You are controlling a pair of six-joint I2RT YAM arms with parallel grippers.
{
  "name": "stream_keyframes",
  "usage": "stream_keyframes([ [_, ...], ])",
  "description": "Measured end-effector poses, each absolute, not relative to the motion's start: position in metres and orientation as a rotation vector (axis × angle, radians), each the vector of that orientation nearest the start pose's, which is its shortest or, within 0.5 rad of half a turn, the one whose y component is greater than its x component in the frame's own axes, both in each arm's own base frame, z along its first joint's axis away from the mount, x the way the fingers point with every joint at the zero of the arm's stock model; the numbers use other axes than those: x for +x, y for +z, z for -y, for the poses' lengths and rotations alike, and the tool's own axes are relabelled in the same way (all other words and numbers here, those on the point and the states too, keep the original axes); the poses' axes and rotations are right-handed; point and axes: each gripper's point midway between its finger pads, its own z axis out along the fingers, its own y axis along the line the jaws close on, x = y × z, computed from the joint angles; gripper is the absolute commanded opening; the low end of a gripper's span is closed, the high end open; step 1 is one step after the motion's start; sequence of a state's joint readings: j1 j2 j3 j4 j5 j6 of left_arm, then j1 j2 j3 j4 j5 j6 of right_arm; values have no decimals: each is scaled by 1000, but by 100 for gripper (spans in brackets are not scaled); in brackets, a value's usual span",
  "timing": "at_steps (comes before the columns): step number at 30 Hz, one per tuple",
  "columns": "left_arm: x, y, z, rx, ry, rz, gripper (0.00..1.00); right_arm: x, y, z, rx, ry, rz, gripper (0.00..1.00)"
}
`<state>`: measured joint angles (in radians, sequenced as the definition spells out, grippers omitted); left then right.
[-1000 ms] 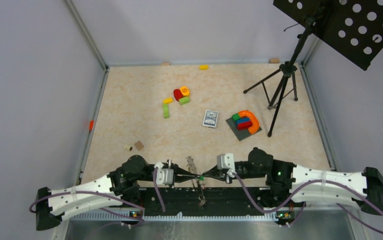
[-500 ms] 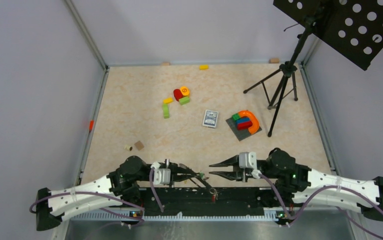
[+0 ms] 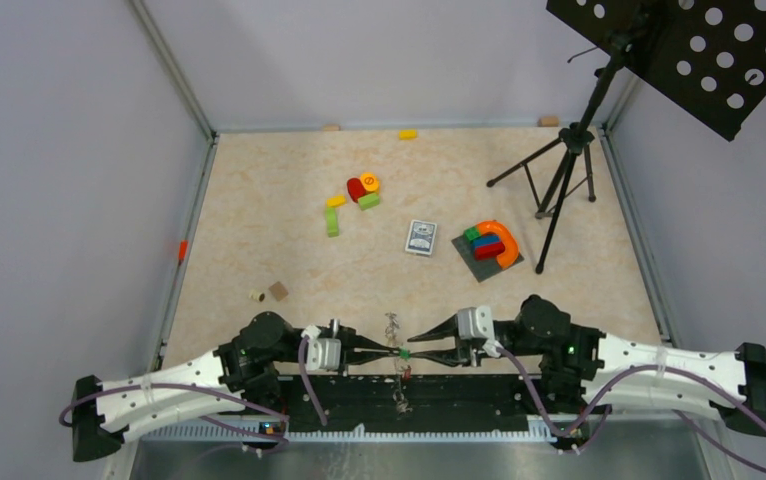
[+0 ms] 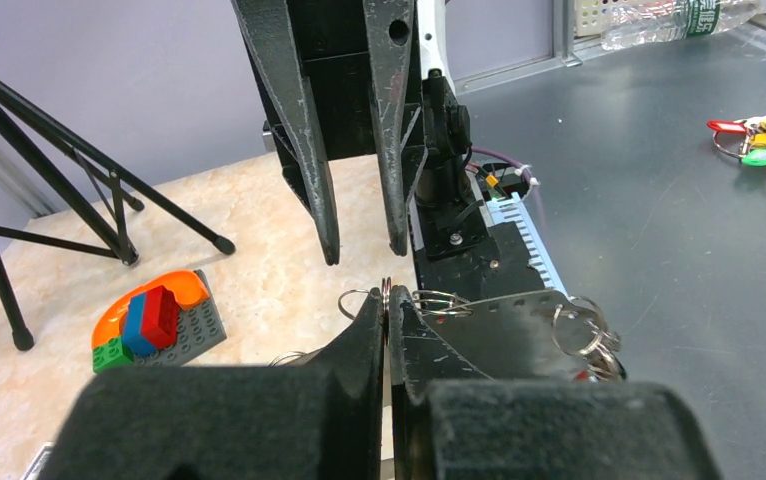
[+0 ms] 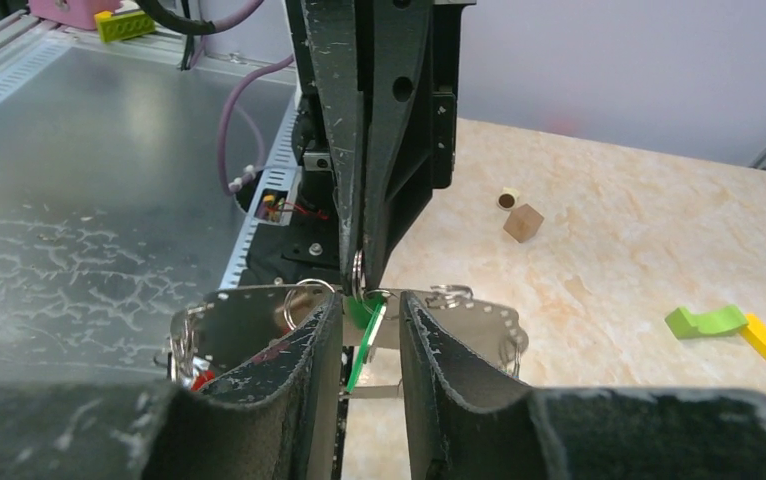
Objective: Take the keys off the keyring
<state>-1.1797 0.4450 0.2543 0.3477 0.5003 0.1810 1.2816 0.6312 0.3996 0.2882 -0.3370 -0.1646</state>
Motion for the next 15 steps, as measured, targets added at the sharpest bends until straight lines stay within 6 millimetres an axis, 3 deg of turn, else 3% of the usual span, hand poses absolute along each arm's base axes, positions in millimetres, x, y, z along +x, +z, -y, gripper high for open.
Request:
stream_keyframes([
  [15,31,232,280,1282,-1163,-878,0,30,236,-317,-1319,1181,-1009,27],
])
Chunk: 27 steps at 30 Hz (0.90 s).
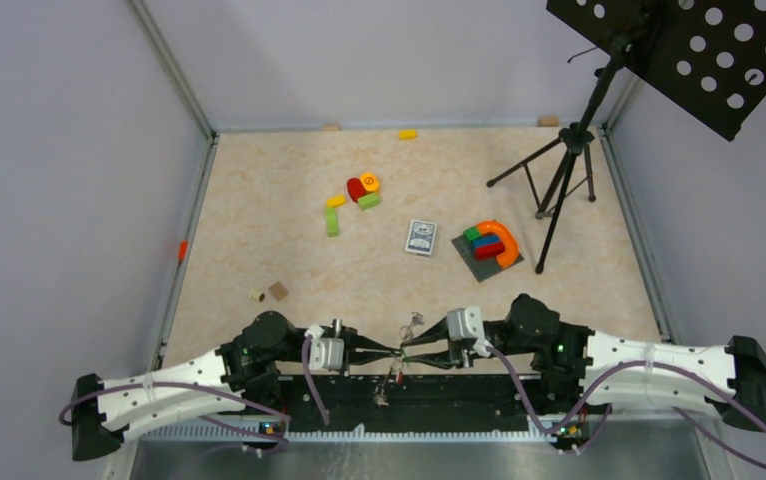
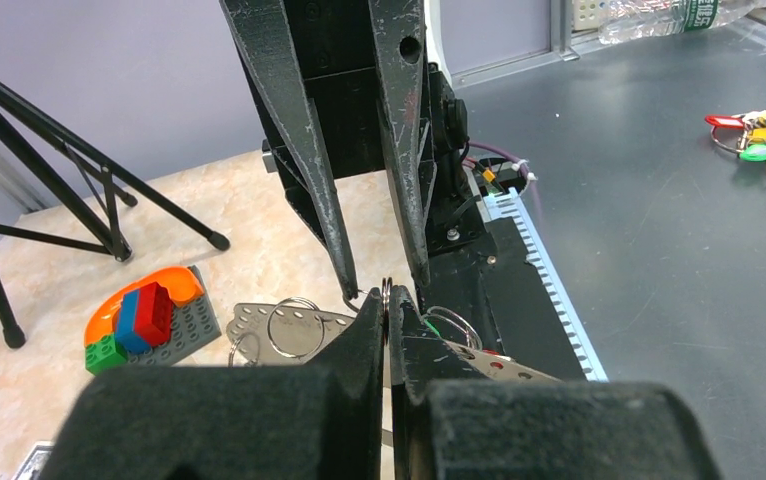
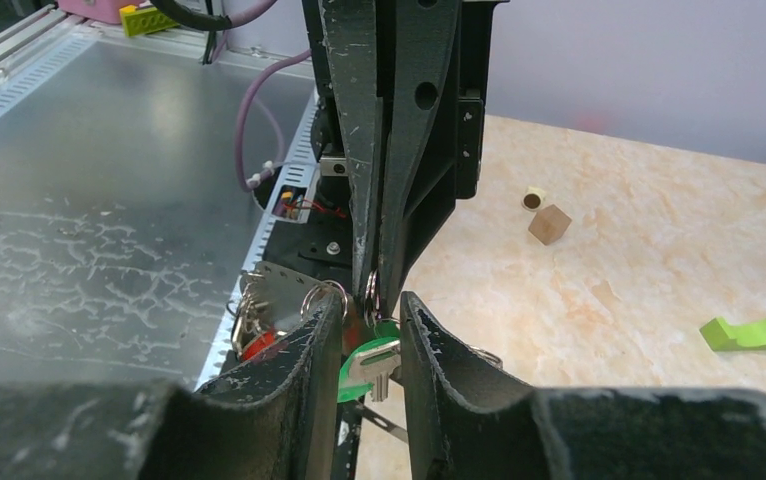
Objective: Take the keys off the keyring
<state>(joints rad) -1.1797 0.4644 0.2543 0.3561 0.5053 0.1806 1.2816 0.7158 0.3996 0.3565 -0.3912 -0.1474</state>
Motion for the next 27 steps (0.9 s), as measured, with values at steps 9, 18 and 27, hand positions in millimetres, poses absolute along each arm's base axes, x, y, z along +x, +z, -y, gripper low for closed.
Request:
stream_keyframes([
  [9,31,232,281,1284,-1164,-876,0,31,236,-318,-1314,1180,-1012,11],
  [18,30,231,281,1284,-1170,-885,0,32,235,-318,-1310,1179,-1027,0],
  [27,32,230,281,1277,-1165,-898,0,34,235,-317,-1300,1173,-1037,0],
])
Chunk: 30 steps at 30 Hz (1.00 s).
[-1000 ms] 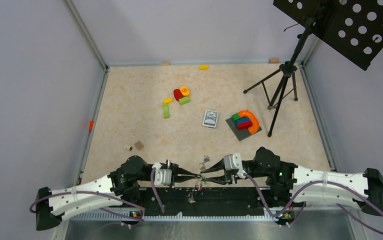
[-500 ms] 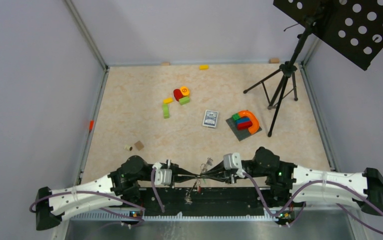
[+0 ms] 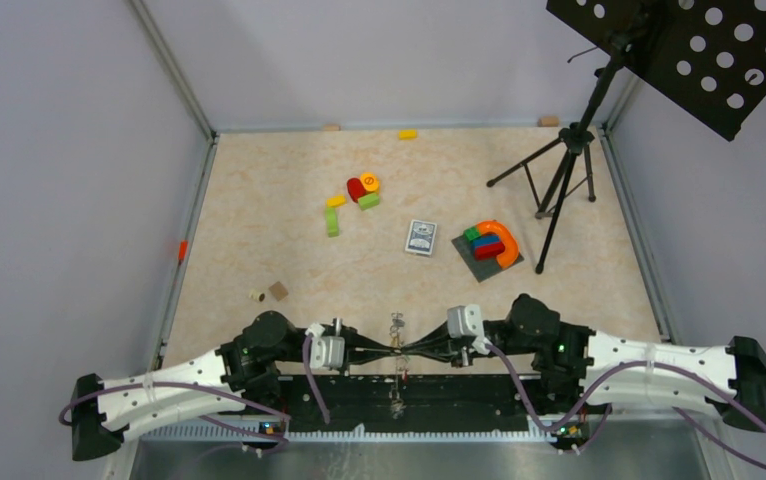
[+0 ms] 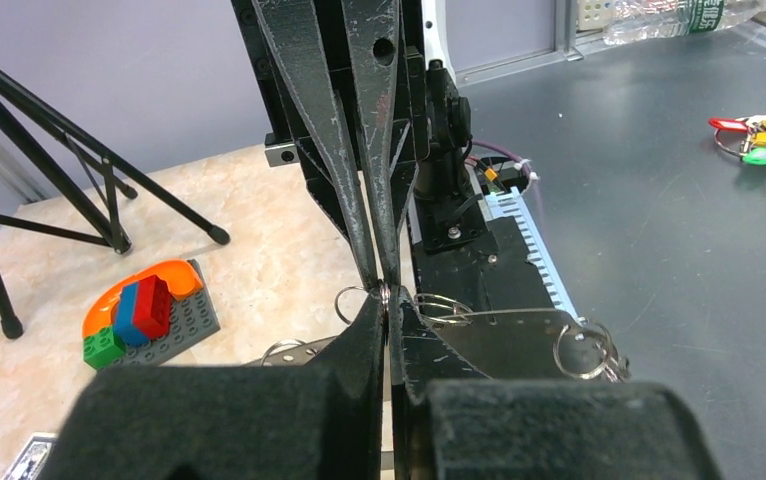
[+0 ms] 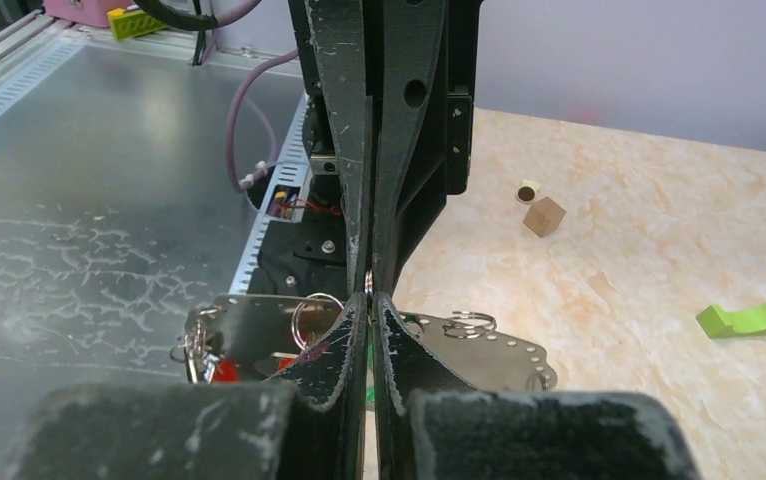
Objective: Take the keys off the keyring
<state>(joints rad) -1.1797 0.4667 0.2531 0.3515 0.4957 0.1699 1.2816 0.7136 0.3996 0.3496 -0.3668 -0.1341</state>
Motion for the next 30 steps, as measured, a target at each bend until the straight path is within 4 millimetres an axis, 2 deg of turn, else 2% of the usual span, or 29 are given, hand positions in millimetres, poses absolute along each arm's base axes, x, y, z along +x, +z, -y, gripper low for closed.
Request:
stream_keyframes([
  [12,35,226,281,1274,-1160,-930,1,37,230,-317,-1311,1165,-1131,0],
  [30,38,203,284,1320,-1154,-1021,6,41,210,-317,-1337,1151,-1385,0],
])
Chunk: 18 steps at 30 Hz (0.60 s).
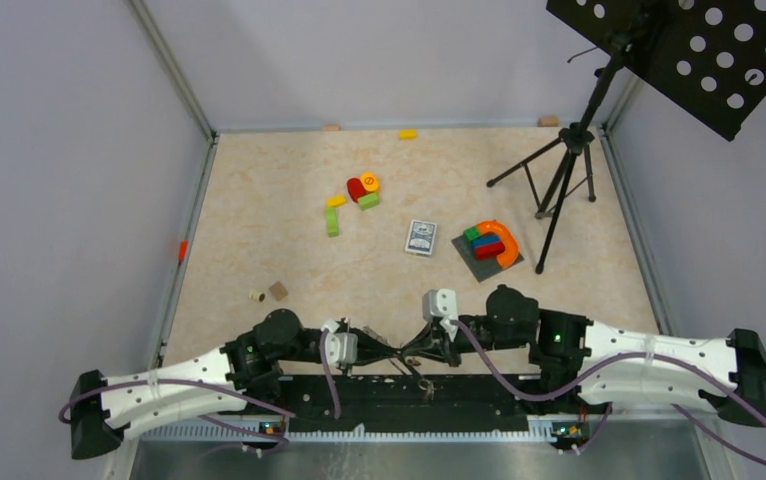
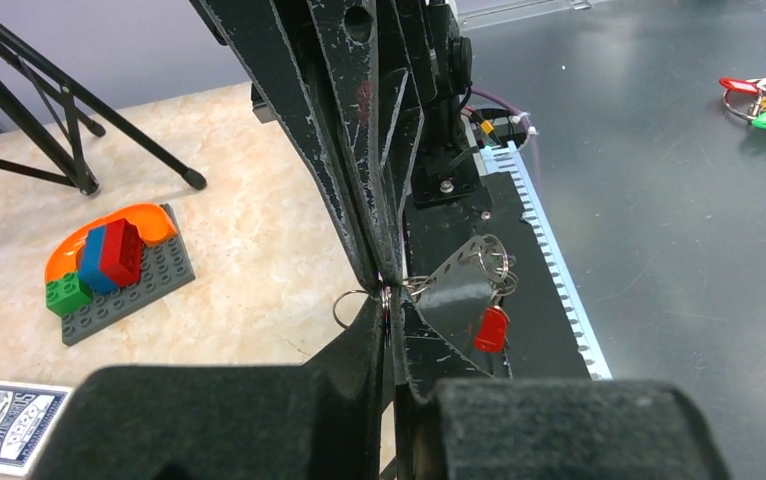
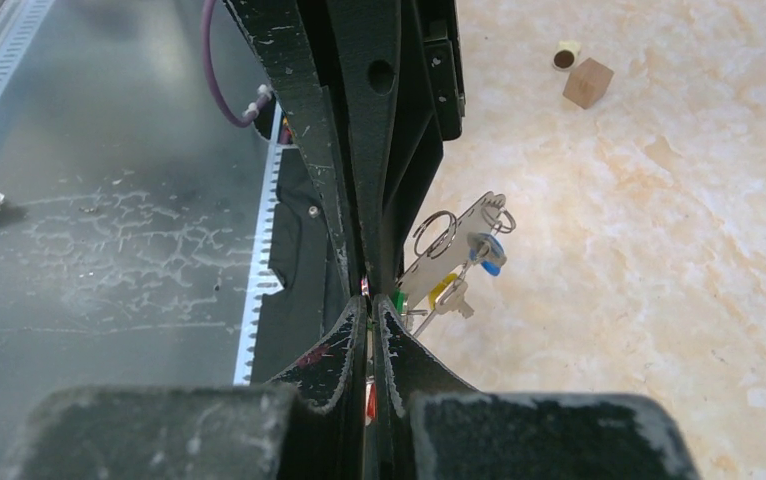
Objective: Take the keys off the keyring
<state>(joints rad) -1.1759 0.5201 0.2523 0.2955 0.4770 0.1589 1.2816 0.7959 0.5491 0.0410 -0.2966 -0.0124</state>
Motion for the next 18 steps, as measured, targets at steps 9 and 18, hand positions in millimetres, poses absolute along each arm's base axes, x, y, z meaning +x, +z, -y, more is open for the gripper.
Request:
stream_keyframes([
  [9,38,197,284,1331,-1150,-1045,9,42,205,-318,-1332,1153,-1471,0],
  [18,39,194,285,1335,-1147,-1058,10,43,204,-319,-1328,1151,-1487,0],
])
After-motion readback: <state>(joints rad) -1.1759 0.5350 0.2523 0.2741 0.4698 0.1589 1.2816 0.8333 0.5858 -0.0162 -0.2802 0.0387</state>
